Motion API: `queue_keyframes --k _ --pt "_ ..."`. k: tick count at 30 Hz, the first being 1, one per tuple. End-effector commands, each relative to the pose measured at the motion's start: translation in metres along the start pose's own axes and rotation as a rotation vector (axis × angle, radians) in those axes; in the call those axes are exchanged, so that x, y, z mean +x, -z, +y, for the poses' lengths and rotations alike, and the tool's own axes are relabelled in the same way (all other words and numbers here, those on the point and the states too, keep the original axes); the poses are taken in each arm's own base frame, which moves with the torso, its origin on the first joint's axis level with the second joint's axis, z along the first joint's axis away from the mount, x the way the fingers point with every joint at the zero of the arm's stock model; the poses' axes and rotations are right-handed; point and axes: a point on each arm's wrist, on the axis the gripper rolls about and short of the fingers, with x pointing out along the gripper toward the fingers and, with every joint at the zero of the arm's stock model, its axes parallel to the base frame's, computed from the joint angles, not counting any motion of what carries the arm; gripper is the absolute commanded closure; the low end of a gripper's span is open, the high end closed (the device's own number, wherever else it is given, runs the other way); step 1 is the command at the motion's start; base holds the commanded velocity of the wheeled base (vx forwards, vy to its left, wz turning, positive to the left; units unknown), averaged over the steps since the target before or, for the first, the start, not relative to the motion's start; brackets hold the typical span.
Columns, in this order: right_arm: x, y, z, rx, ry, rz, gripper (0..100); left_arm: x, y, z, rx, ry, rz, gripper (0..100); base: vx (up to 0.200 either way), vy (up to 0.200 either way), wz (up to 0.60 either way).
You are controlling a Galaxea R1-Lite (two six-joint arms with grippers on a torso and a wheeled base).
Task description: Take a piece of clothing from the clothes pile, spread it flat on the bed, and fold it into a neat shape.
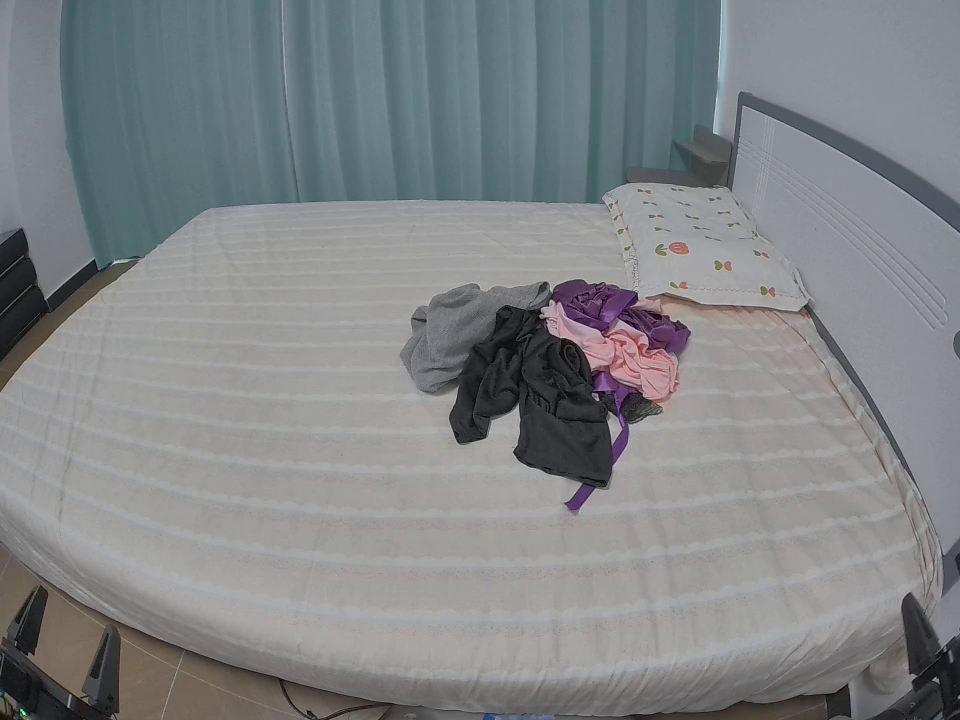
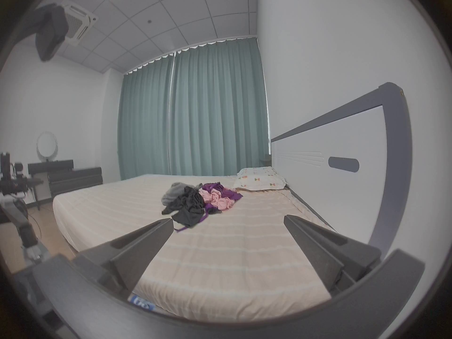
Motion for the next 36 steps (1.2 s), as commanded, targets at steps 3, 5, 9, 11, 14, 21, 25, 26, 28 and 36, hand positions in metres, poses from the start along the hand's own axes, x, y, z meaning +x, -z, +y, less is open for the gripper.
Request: queue_keyframes --k 3,5,9,11,14,21,25,26,28,36 --pt "0.044 -0.098 0.003 0.104 -0.093 0.119 0 0.0 0.005 0.0 0.0 0.0 0.002 0 0.0 0.0 0.0" --pt "0.074 -0.089 0.003 0.122 -0.137 0.265 0 0.0 0.005 0.0 0.0 0.0 0.002 0 0.0 0.0 0.0" --pt "0.127 -0.077 0.016 0.168 -0.255 0.428 0 0.0 0.005 0.0 0.0 0.0 0.002 0 0.0 0.0 0.0" --pt "0.151 -0.07 0.025 0.2 -0.287 0.506 0 0.0 0.005 0.0 0.0 0.0 0.002 0 0.0 0.0 0.0" --pt "0.191 -0.057 0.037 0.218 -0.291 0.603 0 0.0 0.005 0.0 0.0 0.0 0.002 0 0.0 0.0 0.0" --pt "0.291 -0.015 0.061 0.265 -0.266 0.673 0 0.0 0.005 0.0 0.0 0.0 0.002 0 0.0 0.0 0.0" --pt "0.337 0.013 0.081 0.312 -0.251 0.701 0 0.0 0.005 0.0 0.0 0.0 0.002 0 0.0 0.0 0.0" --pt "0.337 0.013 0.081 0.312 -0.251 0.701 0 0.0 0.005 0.0 0.0 0.0 0.002 0 0.0 0.0 0.0" --pt "0.36 0.025 0.093 0.316 -0.233 0.701 0 0.0 0.005 0.0 0.0 0.0 0.002 0 0.0 0.0 0.0" --pt "0.419 0.067 0.136 0.367 -0.223 0.703 0 0.0 0.005 0.0 0.0 0.0 0.002 0 0.0 0.0 0.0"
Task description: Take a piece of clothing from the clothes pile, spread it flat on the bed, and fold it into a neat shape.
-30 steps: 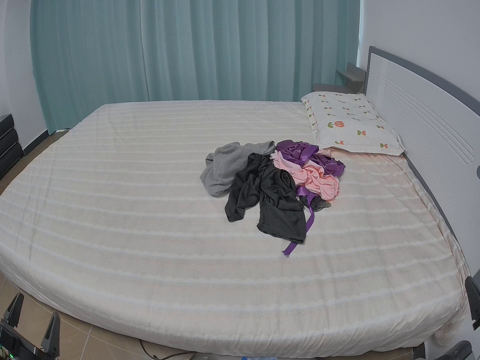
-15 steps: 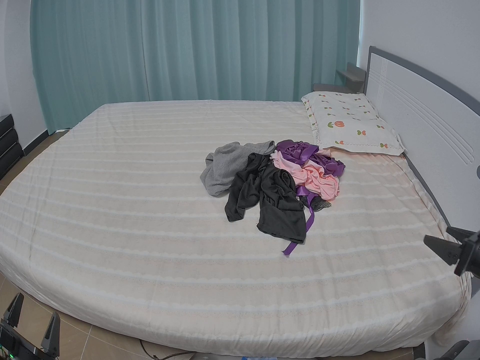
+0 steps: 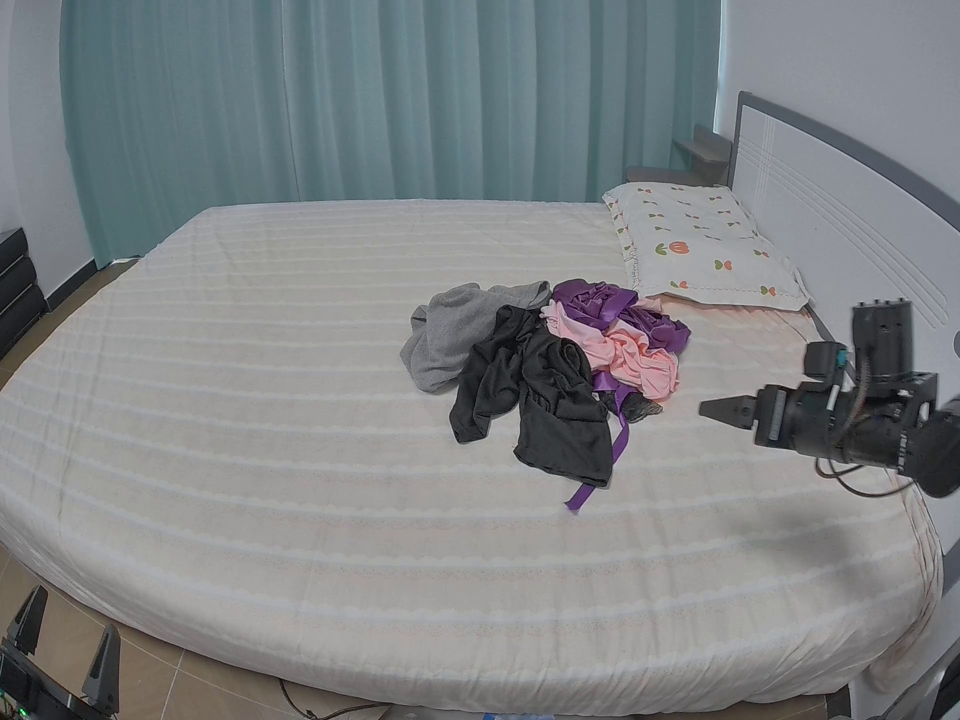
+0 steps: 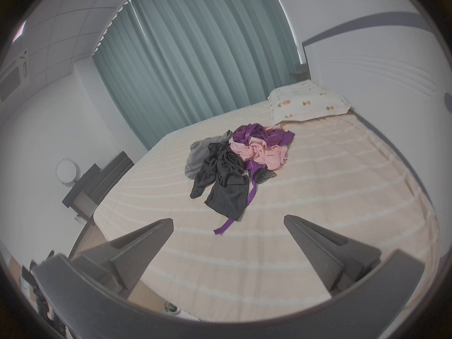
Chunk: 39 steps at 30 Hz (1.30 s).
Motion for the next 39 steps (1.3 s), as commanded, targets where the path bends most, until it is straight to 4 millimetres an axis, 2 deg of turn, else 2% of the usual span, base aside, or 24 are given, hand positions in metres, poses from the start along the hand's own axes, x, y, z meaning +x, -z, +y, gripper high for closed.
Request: queue_keyframes --k 1,2,4,5,6,13,27,36,39 --pt "0.192 0.042 0.016 0.09 -0.006 0.121 0 0.0 0.005 0.0 0.0 0.0 0.002 0 0.0 0.0 0.0" --pt "0.195 0.043 0.016 0.09 -0.006 0.121 0 0.0 0.005 0.0 0.0 0.0 0.002 0 0.0 0.0 0.0" --pt "0.216 0.047 0.014 0.09 -0.009 0.118 0 0.0 0.005 0.0 0.0 0.0 0.002 0 0.0 0.0 0.0" --pt "0.216 0.047 0.014 0.09 -0.009 0.118 0 0.0 0.005 0.0 0.0 0.0 0.002 0 0.0 0.0 0.0" --pt "0.231 0.051 0.012 0.093 -0.008 0.117 0 0.0 0.005 0.0 0.0 0.0 0.002 0 0.0 0.0 0.0" --pt "0.26 0.052 0.017 0.144 -0.014 0.12 0 0.0 0.005 0.0 0.0 0.0 0.002 0 0.0 0.0 0.0" --pt "0.288 0.04 0.015 0.155 0.002 0.091 0 0.0 0.005 0.0 0.0 0.0 0.002 0 0.0 0.0 0.0" --pt "0.294 0.032 0.001 0.168 0.046 0.053 0 0.0 0.005 0.0 0.0 0.0 0.002 0 0.0 0.0 0.0" --pt "0.297 0.035 -0.007 0.174 0.066 0.052 0 0.0 0.005 0.0 0.0 0.0 0.002 0 0.0 0.0 0.0"
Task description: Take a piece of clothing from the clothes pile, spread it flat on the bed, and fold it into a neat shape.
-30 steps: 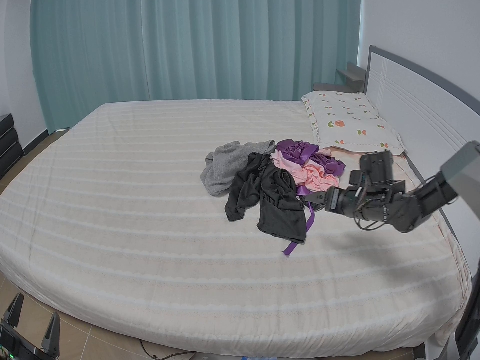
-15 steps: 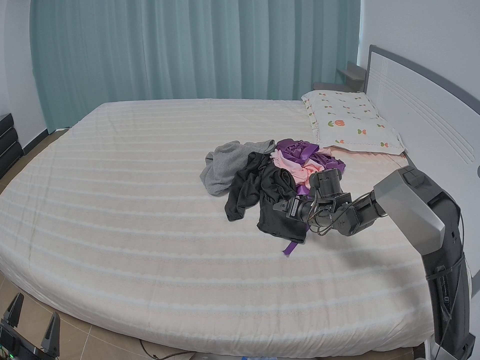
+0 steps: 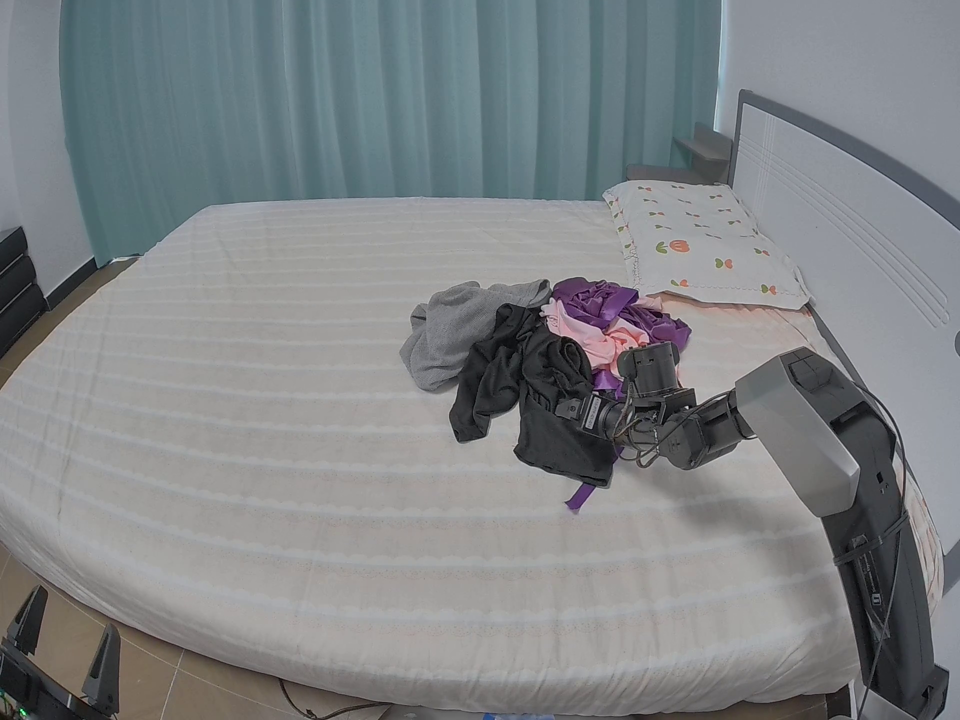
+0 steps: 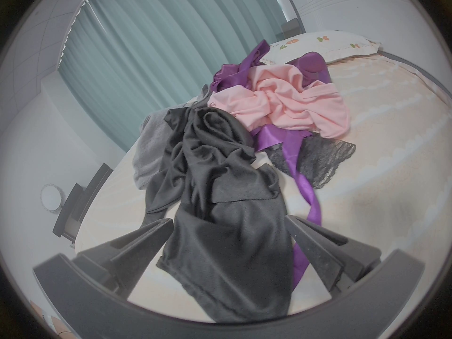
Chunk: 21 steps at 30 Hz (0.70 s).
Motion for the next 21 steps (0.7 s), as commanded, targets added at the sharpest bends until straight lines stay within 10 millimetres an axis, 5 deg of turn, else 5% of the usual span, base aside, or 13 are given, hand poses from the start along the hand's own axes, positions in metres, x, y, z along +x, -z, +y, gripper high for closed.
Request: queue_keyframes --k 1,21 --pt "0.004 0.0 -0.011 0.007 0.023 -0.004 0 0.0 0.005 0.0 0.0 0.0 0.002 0 0.0 0.0 0.0" --pt "0.017 0.024 0.007 -0.019 -0.023 0.03 0 0.0 0.005 0.0 0.0 0.0 0.002 0 0.0 0.0 0.0"
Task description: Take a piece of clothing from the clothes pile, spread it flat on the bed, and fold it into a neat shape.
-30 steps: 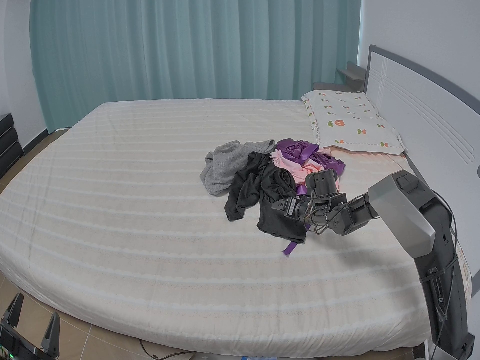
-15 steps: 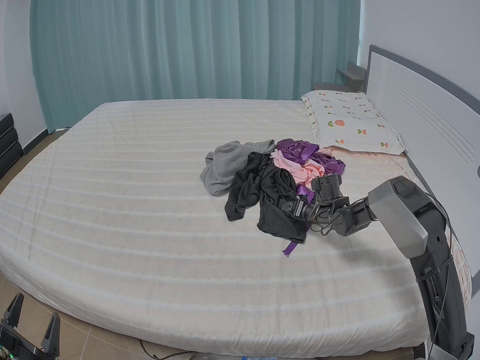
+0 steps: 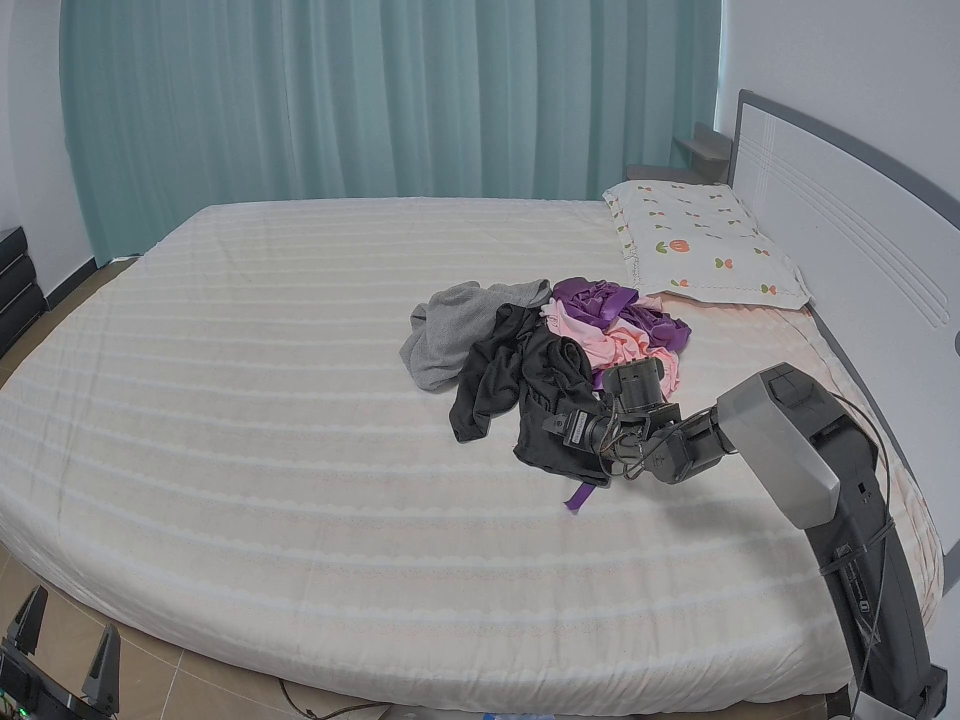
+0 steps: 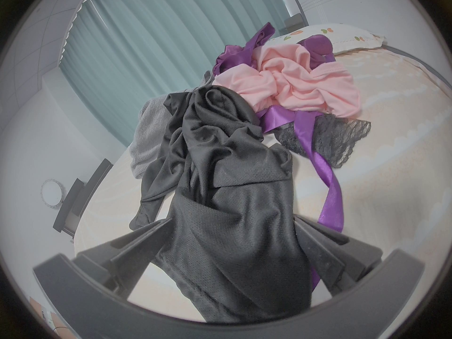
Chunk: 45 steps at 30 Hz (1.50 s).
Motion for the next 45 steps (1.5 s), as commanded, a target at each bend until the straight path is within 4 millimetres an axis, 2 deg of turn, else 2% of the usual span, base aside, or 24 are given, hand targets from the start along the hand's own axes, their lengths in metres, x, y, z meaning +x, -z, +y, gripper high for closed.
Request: queue_keyframes --k 1,12,15,18,19,23,25,26,30,35,36,37,38,39,40,41,42,43,45 --pt "0.002 0.005 0.005 -0.006 -0.008 0.009 100 0.0 0.005 0.0 0.0 0.0 0.002 0 0.0 0.0 0.0" --pt "-0.006 0.0 0.012 0.017 -0.043 0.015 100 0.0 0.005 0.0 0.0 0.0 0.002 0 0.0 0.0 0.0" --pt "-0.024 -0.011 0.021 0.111 -0.087 0.03 100 0.0 0.005 0.0 0.0 0.0 0.002 0 0.0 0.0 0.0" --pt "-0.051 -0.013 0.024 0.164 -0.128 0.083 100 0.0 0.005 0.0 0.0 0.0 0.002 0 0.0 0.0 0.0" --pt "-0.052 -0.012 0.023 0.166 -0.129 0.086 100 0.0 0.005 0.0 0.0 0.0 0.002 0 0.0 0.0 0.0" --pt "-0.107 -0.005 0.016 0.184 -0.245 0.067 100 0.0 0.005 0.0 0.0 0.0 0.002 0 0.0 0.0 0.0" --pt "-0.117 -0.004 0.015 0.184 -0.267 0.054 100 0.0 0.005 0.0 0.0 0.0 0.002 0 0.0 0.0 0.0" --pt "-0.14 -0.002 0.014 0.186 -0.317 0.017 100 0.0 0.005 0.0 0.0 0.0 0.002 0 0.0 0.0 0.0" --pt "-0.182 -0.001 0.015 0.177 -0.364 -0.036 100 0.0 0.005 0.0 0.0 0.0 0.002 0 0.0 0.0 0.0" --pt "-0.243 -0.015 0.029 0.158 -0.43 -0.11 100 0.0 0.005 0.0 0.0 0.0 0.002 0 0.0 0.0 0.0" --pt "-0.247 -0.017 0.03 0.156 -0.435 -0.118 100 0.0 0.005 0.0 0.0 0.0 0.002 0 0.0 0.0 0.0" --pt "-0.268 -0.021 0.036 0.146 -0.467 -0.148 100 0.0 0.005 0.0 0.0 0.0 0.002 0 0.0 0.0 0.0" --pt "-0.268 -0.021 0.036 0.146 -0.467 -0.148 100 0.0 0.005 0.0 0.0 0.0 0.002 0 0.0 0.0 0.0" --pt "-0.293 -0.025 0.044 0.133 -0.505 -0.182 100 0.0 0.005 0.0 0.0 0.0 0.002 0 0.0 0.0 0.0" --pt "-0.297 -0.026 0.045 0.13 -0.511 -0.189 100 0.0 0.005 0.0 0.0 0.0 0.002 0 0.0 0.0 0.0" --pt "-0.317 -0.03 0.052 0.118 -0.543 -0.21 100 0.0 0.005 0.0 0.0 0.0 0.002 0 0.0 0.0 0.0" --pt "-0.317 -0.03 0.052 0.118 -0.543 -0.21 100 0.0 0.005 0.0 0.0 0.0 0.002 0 0.0 0.0 0.0" --pt "-0.338 -0.033 0.059 0.107 -0.57 -0.219 100 0.0 0.005 0.0 0.0 0.0 0.002 0 0.0 0.0 0.0" --pt "-0.359 -0.038 0.068 0.091 -0.604 -0.234 100 0.0 0.005 0.0 0.0 0.0 0.002 0 0.0 0.0 0.0"
